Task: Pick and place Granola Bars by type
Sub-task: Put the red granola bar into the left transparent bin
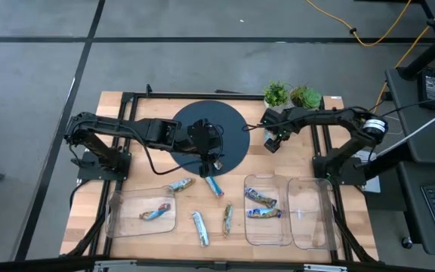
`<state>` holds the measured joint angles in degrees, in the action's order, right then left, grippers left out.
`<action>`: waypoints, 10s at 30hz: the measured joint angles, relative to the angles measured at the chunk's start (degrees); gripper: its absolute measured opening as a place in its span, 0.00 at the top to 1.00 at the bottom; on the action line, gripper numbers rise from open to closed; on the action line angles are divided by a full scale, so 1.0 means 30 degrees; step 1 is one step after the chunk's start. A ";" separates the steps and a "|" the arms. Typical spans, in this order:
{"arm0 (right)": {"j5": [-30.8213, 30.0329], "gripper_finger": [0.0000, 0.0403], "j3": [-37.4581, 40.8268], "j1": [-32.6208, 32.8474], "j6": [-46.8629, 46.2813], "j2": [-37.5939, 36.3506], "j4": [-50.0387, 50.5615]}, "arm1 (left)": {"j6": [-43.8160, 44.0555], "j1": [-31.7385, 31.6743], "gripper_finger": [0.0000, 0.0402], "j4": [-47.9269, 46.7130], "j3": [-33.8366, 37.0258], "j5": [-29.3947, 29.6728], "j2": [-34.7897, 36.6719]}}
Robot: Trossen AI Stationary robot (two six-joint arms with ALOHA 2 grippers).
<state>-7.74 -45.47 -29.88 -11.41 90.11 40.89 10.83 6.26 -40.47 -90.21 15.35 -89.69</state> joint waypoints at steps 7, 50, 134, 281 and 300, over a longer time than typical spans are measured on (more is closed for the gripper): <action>0.1192 0.28 -0.0073 -0.0017 0.0413 0.0643 -0.0574 | 0.0081 0.0000 0.54 -0.0007 0.0007 0.0000 0.0000; 0.1942 0.94 -0.0022 0.7901 0.3600 -1.6665 -0.5755 | -0.3042 -0.0189 0.56 0.6343 -0.0015 0.0182 -0.0506; 0.0733 0.54 -0.1792 1.1662 0.5992 -1.5418 -0.6705 | 0.1879 0.4894 0.96 -0.1829 0.0015 -0.3291 0.2519; 0.1462 0.54 -0.1756 0.8872 0.7997 -1.4667 -0.8227 | -0.8800 -0.5942 0.55 0.5275 0.9420 -0.8045 -0.4860; 0.1454 0.54 -0.1763 0.8872 0.7996 -1.4660 -0.7448 | -0.6278 -0.5705 0.98 0.4957 0.9415 -0.8154 -0.4741</action>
<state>-3.38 -50.76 -3.27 12.58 46.13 18.55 -8.01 -10.85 -25.60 -61.97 -9.11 -103.91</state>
